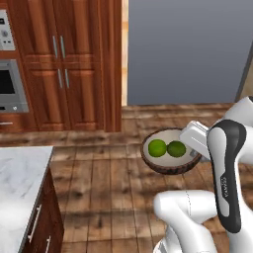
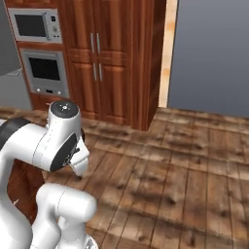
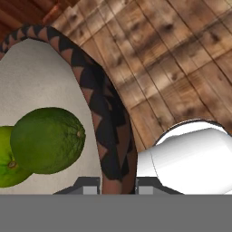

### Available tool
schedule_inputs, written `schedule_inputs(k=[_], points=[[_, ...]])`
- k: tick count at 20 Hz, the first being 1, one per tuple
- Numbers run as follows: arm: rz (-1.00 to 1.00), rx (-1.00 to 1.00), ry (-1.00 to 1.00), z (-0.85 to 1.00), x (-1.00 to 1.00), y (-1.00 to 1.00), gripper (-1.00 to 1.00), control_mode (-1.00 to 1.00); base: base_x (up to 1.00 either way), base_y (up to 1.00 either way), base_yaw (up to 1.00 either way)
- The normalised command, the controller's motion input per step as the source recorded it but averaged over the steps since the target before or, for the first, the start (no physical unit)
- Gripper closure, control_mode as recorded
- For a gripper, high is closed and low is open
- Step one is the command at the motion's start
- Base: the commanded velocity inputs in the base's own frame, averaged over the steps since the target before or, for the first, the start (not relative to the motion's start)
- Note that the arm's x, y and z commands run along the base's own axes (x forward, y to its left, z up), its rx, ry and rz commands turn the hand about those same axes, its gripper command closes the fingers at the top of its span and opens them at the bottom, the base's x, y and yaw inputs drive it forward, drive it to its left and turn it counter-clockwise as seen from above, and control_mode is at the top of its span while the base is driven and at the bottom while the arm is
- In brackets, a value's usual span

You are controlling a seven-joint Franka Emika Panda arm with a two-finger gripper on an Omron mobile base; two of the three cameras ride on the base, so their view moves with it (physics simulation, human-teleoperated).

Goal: Place the bowl with the limes on the top shelf of the fridge. Place the bowl with the steak and chicken drumstick on the second highest shelf of the fridge.

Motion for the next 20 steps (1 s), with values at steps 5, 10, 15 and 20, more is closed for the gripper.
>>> schedule_inputs(k=[5, 10, 15, 20], points=[[0.0, 0.0, 0.0, 0.0, 0.0, 0.0, 1.0, 1.0, 1.0, -0.31, 0.03], [0.0, 0.0, 0.0, 0.0, 0.0, 0.0, 1.0, 1.0, 1.0, -0.29, 0.03], [0.0, 0.0, 0.0, 0.0, 0.0, 0.0, 1.0, 1.0, 1.0, -0.25, 0.03], [0.0, 0.0, 0.0, 0.0, 0.0, 0.0, 1.0, 1.0, 1.0, -0.2, 0.11]])
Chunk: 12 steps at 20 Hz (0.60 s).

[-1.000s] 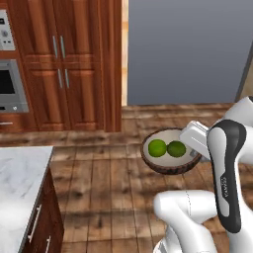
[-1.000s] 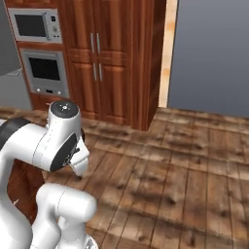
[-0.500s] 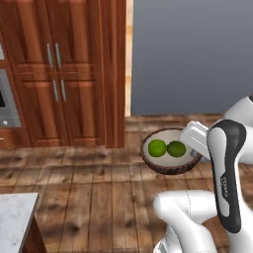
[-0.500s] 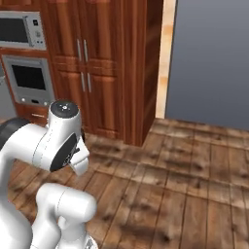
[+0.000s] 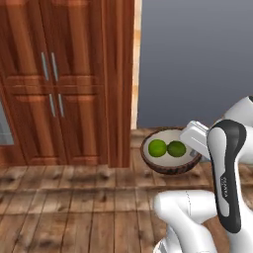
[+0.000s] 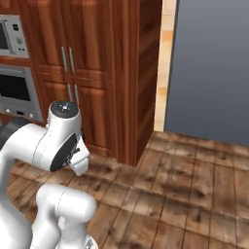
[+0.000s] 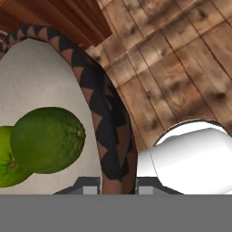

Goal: Place the bowl with the limes on the top shelf of the fridge. Place the bowl with the steak and chicken drumstick on the second highest shelf of the fridge.

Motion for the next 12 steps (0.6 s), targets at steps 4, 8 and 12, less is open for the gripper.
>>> schedule_inputs(k=[4, 8, 12], points=[[0.0, 0.0, 0.0, 0.0, 0.0, 0.0, 1.0, 1.0, 1.0, -0.04, 0.44], [0.0, 0.0, 0.0, 0.0, 0.0, 0.0, 1.0, 1.0, 1.0, -0.08, 0.74], [0.0, 0.0, 0.0, 0.0, 0.0, 0.0, 1.0, 1.0, 1.0, -0.08, 0.75]])
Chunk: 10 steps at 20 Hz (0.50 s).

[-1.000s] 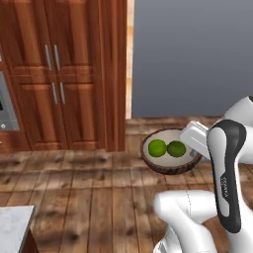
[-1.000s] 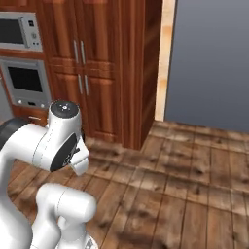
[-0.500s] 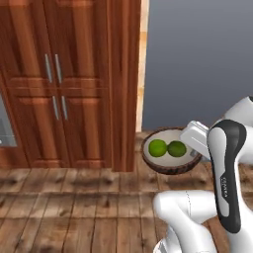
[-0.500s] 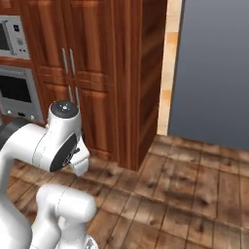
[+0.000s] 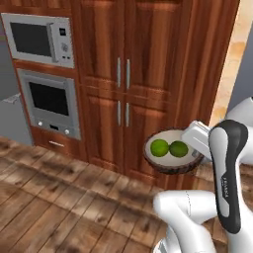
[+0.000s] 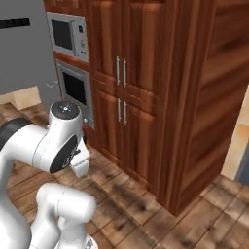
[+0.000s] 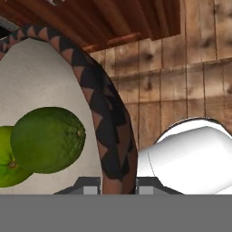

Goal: Place the bowl with the limes on the top shelf of the fridge. Place the bowl with the steak and chicken drumstick on the second highest shelf of the fridge.

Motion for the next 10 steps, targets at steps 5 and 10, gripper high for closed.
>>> schedule_inputs(k=[5, 10], points=[[0.0, 0.0, 0.0, 0.0, 0.0, 0.0, 1.0, 1.0, 1.0, 0.03, 0.69], [0.0, 0.0, 0.0, 0.0, 0.0, 0.0, 1.0, 1.0, 1.0, 0.43, 0.56]])
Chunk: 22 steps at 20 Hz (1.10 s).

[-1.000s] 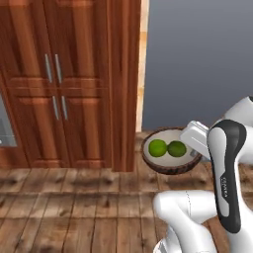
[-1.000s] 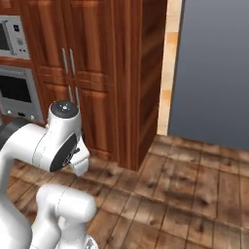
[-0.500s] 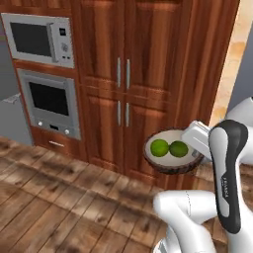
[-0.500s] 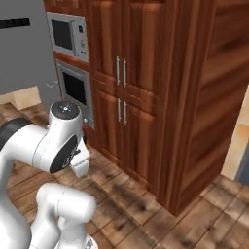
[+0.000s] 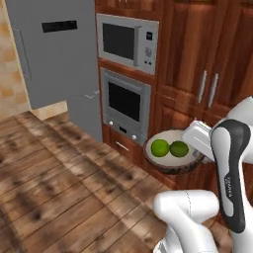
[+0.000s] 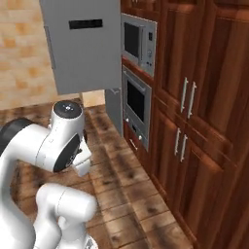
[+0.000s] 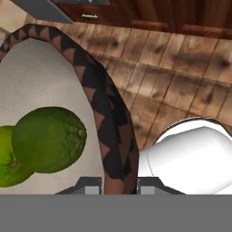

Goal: Place the bowl with the limes on the top shelf of the fridge. Place the bowl with the steak and chicken drumstick on the second highest shelf of the fridge.

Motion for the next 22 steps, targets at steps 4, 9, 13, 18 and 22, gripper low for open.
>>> schedule_inputs(k=[4, 9, 13, 18, 22], points=[[0.0, 0.0, 0.0, 0.0, 0.0, 0.0, 1.0, 1.0, 0.99, 0.81, 0.49], [0.0, 0.0, 0.0, 0.0, 0.0, 0.0, 1.0, 1.0, 1.0, 0.97, 0.45], [0.0, 0.0, 0.0, 0.0, 0.0, 0.0, 1.0, 1.0, 0.99, 0.89, 0.47], [0.0, 0.0, 0.0, 0.0, 0.0, 0.0, 1.0, 1.0, 1.0, 0.35, 0.33], [0.0, 0.0, 0.0, 0.0, 0.0, 0.0, 1.0, 1.0, 1.0, 0.13, 0.26]])
